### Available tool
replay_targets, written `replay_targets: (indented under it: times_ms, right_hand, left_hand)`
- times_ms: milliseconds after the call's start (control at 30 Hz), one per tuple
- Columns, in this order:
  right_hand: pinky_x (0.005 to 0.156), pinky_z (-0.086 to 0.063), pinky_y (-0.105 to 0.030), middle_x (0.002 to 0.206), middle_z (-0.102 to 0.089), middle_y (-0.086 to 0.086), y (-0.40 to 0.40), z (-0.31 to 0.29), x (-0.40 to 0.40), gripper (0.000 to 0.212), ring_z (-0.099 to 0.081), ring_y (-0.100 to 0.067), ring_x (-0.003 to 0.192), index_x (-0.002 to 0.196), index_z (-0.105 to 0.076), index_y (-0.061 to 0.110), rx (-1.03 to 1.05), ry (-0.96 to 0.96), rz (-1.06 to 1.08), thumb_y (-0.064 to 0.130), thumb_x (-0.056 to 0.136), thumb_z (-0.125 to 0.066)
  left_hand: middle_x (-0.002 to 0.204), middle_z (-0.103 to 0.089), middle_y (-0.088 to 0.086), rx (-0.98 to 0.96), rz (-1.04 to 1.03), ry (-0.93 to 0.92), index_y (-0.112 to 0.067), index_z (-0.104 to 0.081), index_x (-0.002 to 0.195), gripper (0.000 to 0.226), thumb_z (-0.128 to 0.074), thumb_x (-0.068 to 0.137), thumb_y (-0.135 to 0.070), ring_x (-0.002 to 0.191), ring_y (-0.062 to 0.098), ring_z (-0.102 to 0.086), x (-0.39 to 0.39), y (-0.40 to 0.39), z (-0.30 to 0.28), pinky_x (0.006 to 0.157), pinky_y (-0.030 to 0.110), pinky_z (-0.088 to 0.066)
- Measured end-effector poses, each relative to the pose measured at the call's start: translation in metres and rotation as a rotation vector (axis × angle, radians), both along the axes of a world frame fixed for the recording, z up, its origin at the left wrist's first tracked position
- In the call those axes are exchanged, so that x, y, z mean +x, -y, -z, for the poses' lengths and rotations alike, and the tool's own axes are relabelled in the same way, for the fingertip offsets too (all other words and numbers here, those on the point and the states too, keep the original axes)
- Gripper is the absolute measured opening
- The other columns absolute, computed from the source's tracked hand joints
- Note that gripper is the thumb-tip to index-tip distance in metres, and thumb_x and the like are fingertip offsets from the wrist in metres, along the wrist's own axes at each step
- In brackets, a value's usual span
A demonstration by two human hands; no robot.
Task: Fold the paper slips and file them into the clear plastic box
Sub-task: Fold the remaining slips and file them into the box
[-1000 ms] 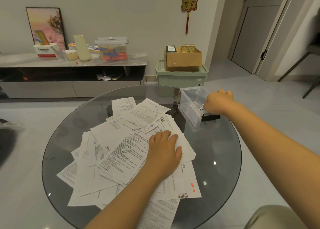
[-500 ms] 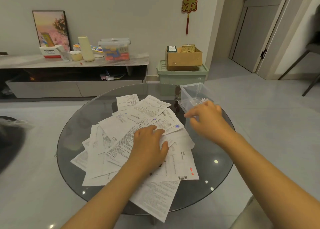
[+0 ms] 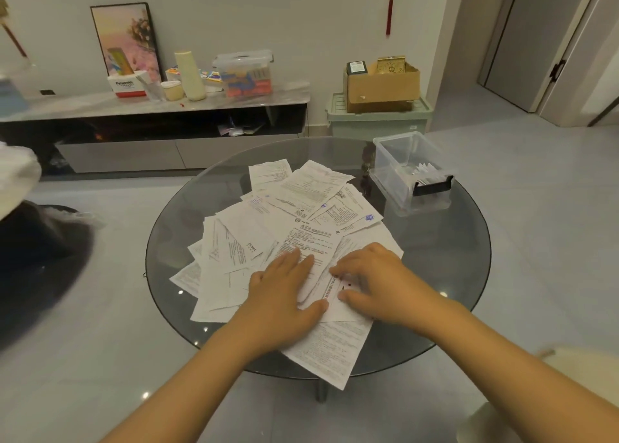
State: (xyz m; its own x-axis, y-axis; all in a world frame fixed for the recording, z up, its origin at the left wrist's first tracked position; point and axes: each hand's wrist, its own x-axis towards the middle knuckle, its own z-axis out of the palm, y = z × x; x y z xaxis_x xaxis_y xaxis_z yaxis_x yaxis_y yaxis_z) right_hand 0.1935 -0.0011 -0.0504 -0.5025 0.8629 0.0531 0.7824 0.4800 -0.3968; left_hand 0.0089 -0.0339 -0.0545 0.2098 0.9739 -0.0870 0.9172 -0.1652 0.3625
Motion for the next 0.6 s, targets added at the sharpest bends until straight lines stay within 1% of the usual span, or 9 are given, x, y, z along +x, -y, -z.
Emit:
replay_targets:
  times_ms: [100, 167, 233, 267, 333, 400, 467, 533, 600]
  right_hand:
    - [0.102, -0.025, -0.025, 0.132, -0.047, 0.012, 0.002, 0.004, -0.004, 0.045, -0.035, -0.01, 0.12, 0.131, -0.049, 0.033, 0.034, -0.016, -0.01, 0.04, 0.087, -0.056]
    - [0.102, -0.028, -0.026, 0.13, -0.048, 0.012, 0.003, 0.004, -0.004, 0.046, -0.037, -0.01, 0.119, 0.131, -0.049, 0.032, 0.051, -0.042, 0.004, 0.041, 0.086, -0.058]
    - [0.098, -0.034, -0.027, 0.124, -0.052, 0.011, 0.005, 0.005, -0.006, 0.048, -0.042, -0.011, 0.115, 0.129, -0.047, 0.032, 0.06, -0.096, 0.034, 0.039, 0.084, -0.062]
    - [0.095, -0.038, -0.027, 0.12, -0.054, 0.01, 0.007, 0.004, -0.007, 0.048, -0.045, -0.011, 0.111, 0.127, -0.045, 0.031, 0.051, -0.144, 0.064, 0.037, 0.083, -0.064]
    - [0.09, -0.043, -0.029, 0.113, -0.056, 0.01, 0.01, 0.004, -0.01, 0.045, -0.049, -0.009, 0.105, 0.121, -0.045, 0.031, 0.033, -0.216, 0.102, 0.035, 0.082, -0.066]
    - [0.088, -0.042, -0.027, 0.11, -0.059, 0.012, 0.01, 0.006, -0.013, 0.034, -0.049, -0.009, 0.104, 0.116, -0.055, 0.034, 0.063, -0.185, 0.071, 0.037, 0.084, -0.064]
    - [0.083, -0.041, -0.025, 0.101, -0.062, 0.013, 0.009, 0.004, -0.017, 0.018, -0.05, -0.007, 0.099, 0.101, -0.066, 0.032, 0.082, -0.153, 0.066, 0.038, 0.086, -0.062]
    - [0.072, -0.041, -0.023, 0.086, -0.062, 0.014, 0.006, 0.001, -0.015, 0.006, -0.051, -0.002, 0.082, 0.083, -0.066, 0.032, 0.021, -0.195, 0.105, 0.033, 0.086, -0.062]
    - [0.058, -0.035, -0.015, 0.072, -0.058, 0.014, 0.004, -0.003, -0.01, 0.019, -0.05, -0.001, 0.066, 0.069, -0.056, 0.033, -0.061, -0.256, 0.151, 0.028, 0.086, -0.062]
  left_hand:
    - [0.155, -0.017, -0.01, 0.08, 0.023, 0.071, -0.026, -0.021, 0.148, 0.064, -0.048, 0.093, -0.042, 0.142, 0.007, -0.013, -0.002, 0.003, 0.001, 0.117, 0.031, -0.01]
    - [0.147, -0.037, -0.009, 0.13, 0.016, 0.13, -0.023, -0.034, 0.143, 0.054, -0.051, 0.093, -0.037, 0.133, 0.008, -0.034, -0.004, 0.003, -0.001, 0.112, 0.029, -0.025]
    - [0.128, -0.056, -0.007, 0.185, 0.017, 0.129, -0.023, -0.052, 0.129, 0.037, -0.05, 0.094, -0.033, 0.114, 0.011, -0.052, -0.005, 0.003, -0.004, 0.098, 0.03, -0.042]
    - [0.118, -0.062, -0.006, 0.223, 0.025, 0.104, -0.022, -0.06, 0.119, 0.029, -0.049, 0.094, -0.032, 0.105, 0.013, -0.057, -0.005, 0.003, -0.006, 0.089, 0.032, -0.047]
    - [0.099, -0.068, -0.004, 0.305, 0.074, 0.063, -0.019, -0.068, 0.099, 0.023, -0.049, 0.094, -0.031, 0.09, 0.017, -0.062, -0.003, 0.003, -0.007, 0.076, 0.035, -0.049]
    - [0.082, -0.069, -0.003, 0.351, 0.12, 0.076, -0.018, -0.07, 0.085, 0.026, -0.05, 0.091, -0.033, 0.077, 0.017, -0.062, 0.001, 0.003, -0.006, 0.068, 0.032, -0.048]
    - [0.073, -0.067, -0.004, 0.324, 0.091, 0.145, -0.018, -0.068, 0.077, 0.029, -0.053, 0.091, -0.039, 0.068, 0.012, -0.058, 0.004, 0.005, -0.009, 0.062, 0.027, -0.044]
    - [0.071, -0.065, -0.009, 0.266, 0.028, 0.239, -0.023, -0.066, 0.078, 0.02, -0.059, 0.088, -0.04, 0.068, 0.006, -0.056, 0.002, 0.006, -0.015, 0.062, 0.024, -0.043]
    - [0.079, -0.064, -0.019, 0.216, -0.043, 0.333, -0.034, -0.065, 0.088, 0.005, -0.066, 0.083, -0.036, 0.077, -0.002, -0.057, -0.004, 0.005, -0.022, 0.066, 0.014, -0.043]
